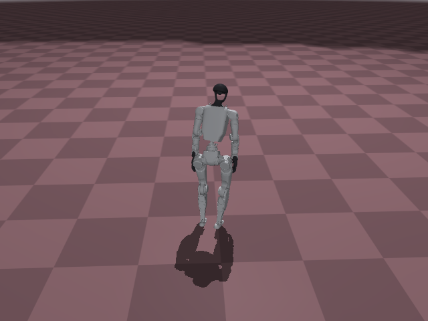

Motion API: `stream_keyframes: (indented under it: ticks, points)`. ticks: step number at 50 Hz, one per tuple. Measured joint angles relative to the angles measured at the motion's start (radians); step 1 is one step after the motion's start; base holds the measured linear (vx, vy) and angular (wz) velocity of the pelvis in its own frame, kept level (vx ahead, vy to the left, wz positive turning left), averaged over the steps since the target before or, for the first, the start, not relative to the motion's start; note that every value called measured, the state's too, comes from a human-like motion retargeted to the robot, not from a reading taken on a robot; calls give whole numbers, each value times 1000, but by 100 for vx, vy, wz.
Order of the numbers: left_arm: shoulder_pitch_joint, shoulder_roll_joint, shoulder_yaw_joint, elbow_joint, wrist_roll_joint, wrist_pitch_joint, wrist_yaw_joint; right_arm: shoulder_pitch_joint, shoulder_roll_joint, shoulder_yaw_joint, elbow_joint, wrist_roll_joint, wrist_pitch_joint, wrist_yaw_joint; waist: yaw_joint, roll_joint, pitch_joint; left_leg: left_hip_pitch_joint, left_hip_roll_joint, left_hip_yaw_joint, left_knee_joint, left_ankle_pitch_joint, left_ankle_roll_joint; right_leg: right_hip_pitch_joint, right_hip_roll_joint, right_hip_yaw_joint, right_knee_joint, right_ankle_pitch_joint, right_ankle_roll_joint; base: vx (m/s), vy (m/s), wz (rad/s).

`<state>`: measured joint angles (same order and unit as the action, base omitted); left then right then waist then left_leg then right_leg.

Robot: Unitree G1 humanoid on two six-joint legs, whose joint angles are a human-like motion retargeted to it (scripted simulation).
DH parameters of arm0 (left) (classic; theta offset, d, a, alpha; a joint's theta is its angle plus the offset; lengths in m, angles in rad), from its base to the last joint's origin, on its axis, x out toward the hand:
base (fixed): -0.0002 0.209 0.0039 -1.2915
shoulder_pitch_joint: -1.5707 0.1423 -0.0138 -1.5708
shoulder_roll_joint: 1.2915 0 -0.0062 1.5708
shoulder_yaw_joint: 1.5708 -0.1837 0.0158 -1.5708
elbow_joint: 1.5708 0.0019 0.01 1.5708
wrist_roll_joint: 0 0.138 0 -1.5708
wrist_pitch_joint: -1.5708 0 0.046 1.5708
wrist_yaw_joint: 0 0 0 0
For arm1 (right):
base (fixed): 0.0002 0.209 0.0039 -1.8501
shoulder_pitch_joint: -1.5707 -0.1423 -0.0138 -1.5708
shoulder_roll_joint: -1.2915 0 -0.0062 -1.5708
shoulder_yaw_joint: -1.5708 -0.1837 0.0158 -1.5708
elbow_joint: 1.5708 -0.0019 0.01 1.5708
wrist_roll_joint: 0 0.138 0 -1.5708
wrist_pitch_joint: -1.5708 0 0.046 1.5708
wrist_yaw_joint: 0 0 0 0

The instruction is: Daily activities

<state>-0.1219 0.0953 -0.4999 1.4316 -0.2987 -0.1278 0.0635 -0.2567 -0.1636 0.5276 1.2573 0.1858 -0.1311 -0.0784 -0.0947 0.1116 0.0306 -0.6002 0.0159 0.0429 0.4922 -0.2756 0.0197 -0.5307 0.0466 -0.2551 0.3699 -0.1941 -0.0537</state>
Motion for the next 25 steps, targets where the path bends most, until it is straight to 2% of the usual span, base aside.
stream_keyframes:
  ticks: [7,13,20,23,25]
  points:
    - [41,-22,4,0,-3,10,-40,38,1,-1,19,-13,8,21,-11,13,-51,21,9,5,-29,-15,0,20,6,-9,-21,0,9,10,4,-2]
    - [91,-12,24,-21,33,21,-92,89,2,-16,45,-45,24,80,-27,16,-84,134,-2,17,-29,-75,9,87,-15,0,76,-82,8,16,5,11]
    - [125,9,88,-35,63,36,-137,119,-3,-41,65,-76,43,146,-55,-20,-73,289,-28,48,-38,-127,15,123,-71,17,230,-164,10,15,-1,8]
    - [117,20,128,-36,56,38,-135,120,-1,-46,61,-79,47,158,-52,-37,-55,308,-23,57,19,-148,7,145,-59,27,222,-171,6,12,-8,-7]
    - [104,32,155,-41,48,35,-125,116,3,-42,53,-76,47,161,-35,-41,-27,275,5,52,147,-143,-16,171,-38,26,219,-171,-10,11,-9,-23]
